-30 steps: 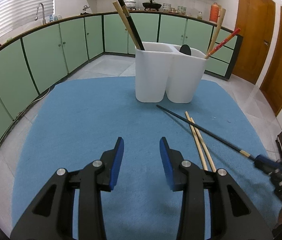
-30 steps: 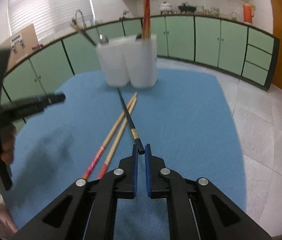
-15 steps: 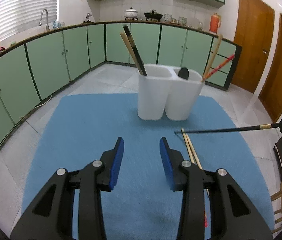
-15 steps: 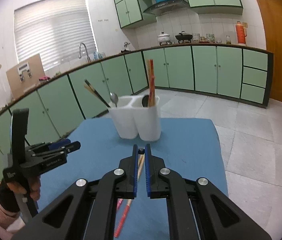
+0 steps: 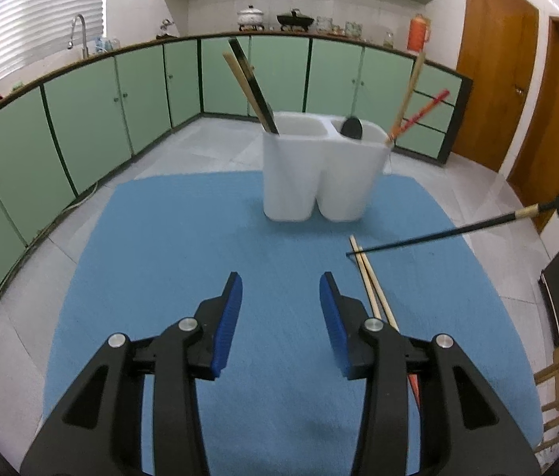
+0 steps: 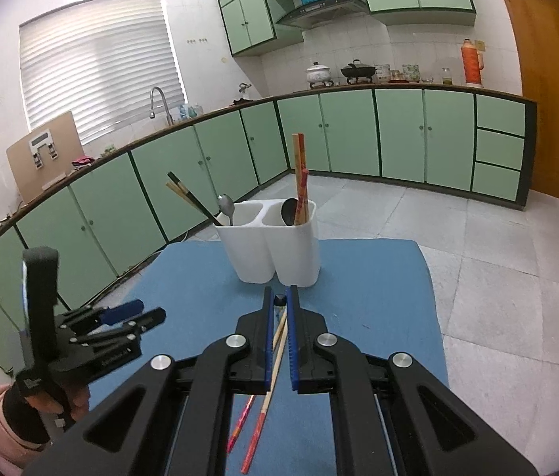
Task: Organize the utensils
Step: 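Lift the black chopstick with the right tool and carry it over the white holder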
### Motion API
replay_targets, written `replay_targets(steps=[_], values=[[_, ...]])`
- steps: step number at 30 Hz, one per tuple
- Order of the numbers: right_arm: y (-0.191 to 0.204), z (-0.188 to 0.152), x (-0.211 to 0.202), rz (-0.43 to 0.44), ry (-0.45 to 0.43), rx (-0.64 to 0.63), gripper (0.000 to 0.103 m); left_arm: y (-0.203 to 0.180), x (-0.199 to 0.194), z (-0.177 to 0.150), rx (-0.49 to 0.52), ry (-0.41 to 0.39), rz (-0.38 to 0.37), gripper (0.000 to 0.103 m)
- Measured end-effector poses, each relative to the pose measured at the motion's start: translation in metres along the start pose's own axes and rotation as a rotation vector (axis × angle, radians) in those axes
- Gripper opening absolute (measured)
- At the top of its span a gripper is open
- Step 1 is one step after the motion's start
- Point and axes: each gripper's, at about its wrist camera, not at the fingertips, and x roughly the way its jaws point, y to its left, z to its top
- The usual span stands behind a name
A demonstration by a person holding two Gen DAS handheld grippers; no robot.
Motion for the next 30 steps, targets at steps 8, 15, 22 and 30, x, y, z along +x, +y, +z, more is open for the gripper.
replay_targets(steps=[8, 15, 22, 30], values=[[0.011, 0.029, -0.015, 0.004, -0.04, -0.07, 0.006, 0.002, -0.005, 0.003, -0.003, -0.018, 0.002, 0.04], [0.032, 0.053, -0.019, 0.021, -0.067, -0.16, 0.006, 0.012, -0.008, 0.007, -0.024, -0.03, 0.008, 0.04], [0.044, 0.072, -0.018, 0.05, -0.083, -0.193, 0.006, 0.018, -0.006, 0.008, -0.036, -0.03, 0.011, 0.04], [0.061, 0.11, -0.007, 0.084, -0.122, -0.219, 0.006, 0.027, -0.005, 0.01, -0.052, -0.03, 0.019, 0.04]])
